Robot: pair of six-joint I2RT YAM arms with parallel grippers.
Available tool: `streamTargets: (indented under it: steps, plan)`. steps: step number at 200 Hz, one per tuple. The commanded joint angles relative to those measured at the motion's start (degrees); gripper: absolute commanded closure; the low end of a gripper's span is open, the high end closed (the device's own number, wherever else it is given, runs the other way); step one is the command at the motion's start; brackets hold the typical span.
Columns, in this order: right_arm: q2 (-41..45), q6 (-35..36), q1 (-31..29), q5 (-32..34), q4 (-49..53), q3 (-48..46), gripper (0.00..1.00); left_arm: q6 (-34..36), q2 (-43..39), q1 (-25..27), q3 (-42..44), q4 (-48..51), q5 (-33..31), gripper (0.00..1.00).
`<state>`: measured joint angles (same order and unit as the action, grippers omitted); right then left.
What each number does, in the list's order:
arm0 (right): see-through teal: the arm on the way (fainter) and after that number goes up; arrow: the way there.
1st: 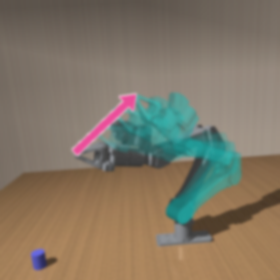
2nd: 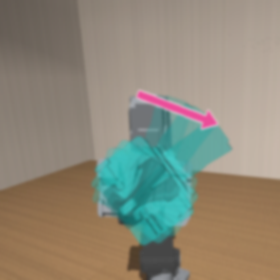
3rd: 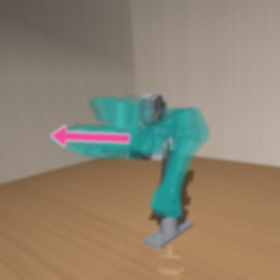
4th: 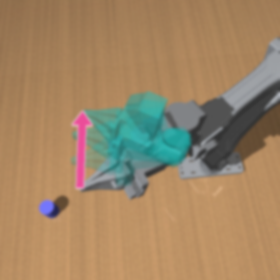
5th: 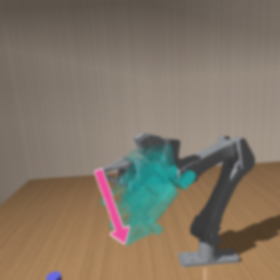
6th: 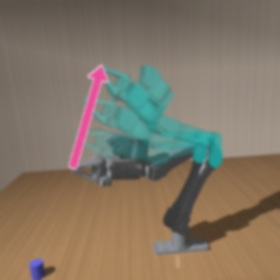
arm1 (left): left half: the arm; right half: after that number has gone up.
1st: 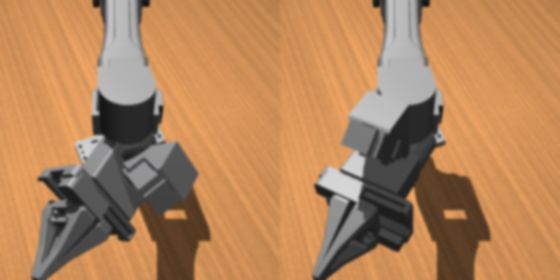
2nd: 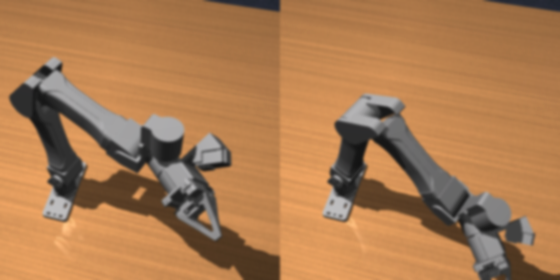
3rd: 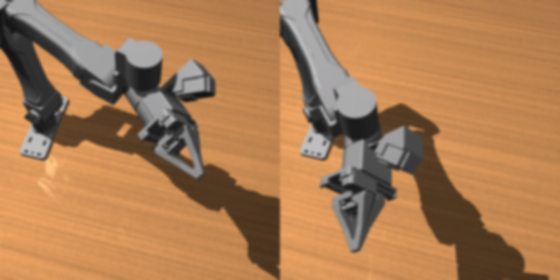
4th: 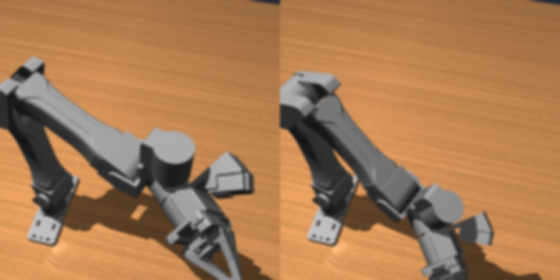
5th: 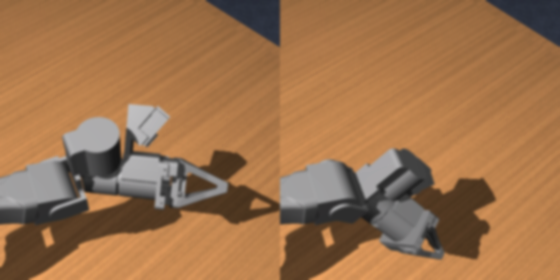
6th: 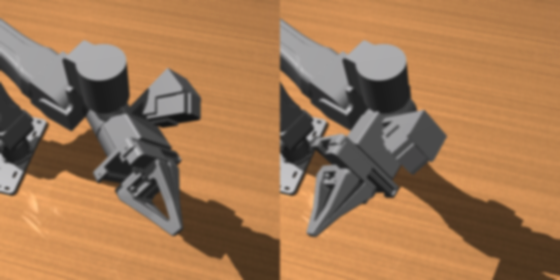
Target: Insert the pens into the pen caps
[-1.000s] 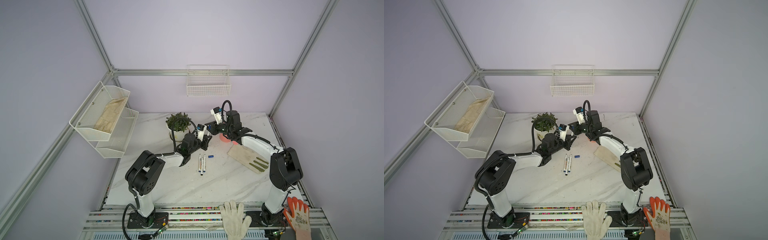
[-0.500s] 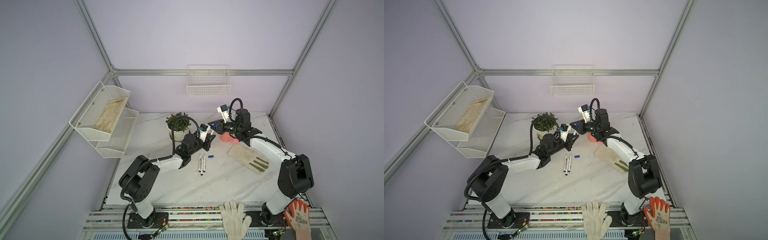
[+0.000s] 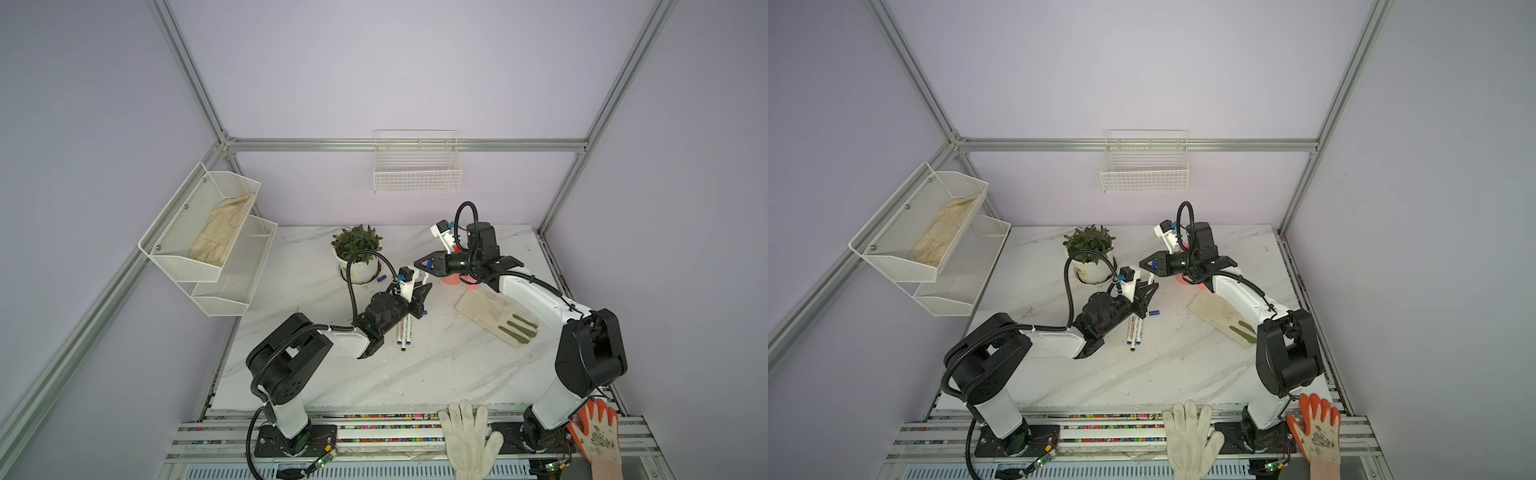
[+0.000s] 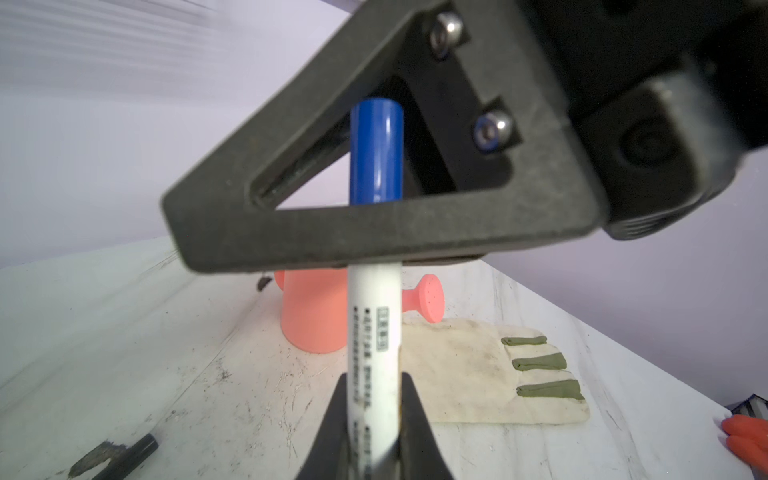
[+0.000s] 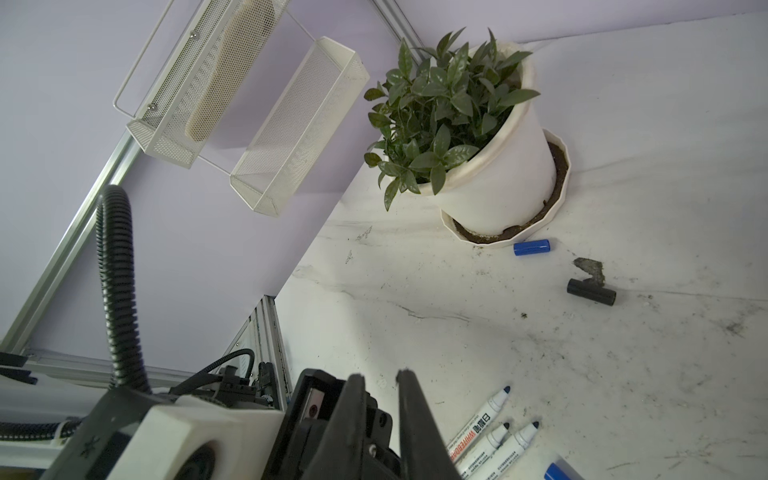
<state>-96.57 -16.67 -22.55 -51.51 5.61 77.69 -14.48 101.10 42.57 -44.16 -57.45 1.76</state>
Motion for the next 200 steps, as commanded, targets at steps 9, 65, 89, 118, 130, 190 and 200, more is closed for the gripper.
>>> streamTargets:
  steps: [9,65,89,118,130,190,200]
  plan:
    - [0.2,-1.6,-0.1,-0.2,0.3,4.0,0.56,-1.5,2.4,0.4,3.3,-4.8,-0.7,1.0]
    - [-0.4,-1.4,0.0,3.7,1.7,5.2,0.45,-2.7,2.8,0.4,4.1,-6.4,-1.5,1.0]
    - [-0.1,0.2,0.0,6.2,3.1,4.4,0.46,-2.7,2.4,0.4,4.1,-6.5,-2.1,1.0]
    - [-0.5,4.5,0.0,9.6,9.2,4.7,0.49,-3.1,1.8,0.4,3.7,-6.9,-2.5,1.0]
    - [-0.1,4.5,0.0,9.8,9.4,3.7,0.51,-3.1,1.6,0.3,3.2,-6.9,-2.7,1.0]
    - [2.2,3.5,-0.1,7.3,8.3,-0.4,0.64,-4.2,2.2,-0.4,1.2,-7.4,-3.2,1.0]
    - [2.5,3.5,-0.1,7.2,8.2,-0.9,0.65,-4.4,2.3,-0.6,0.9,-7.5,-3.3,1.0]
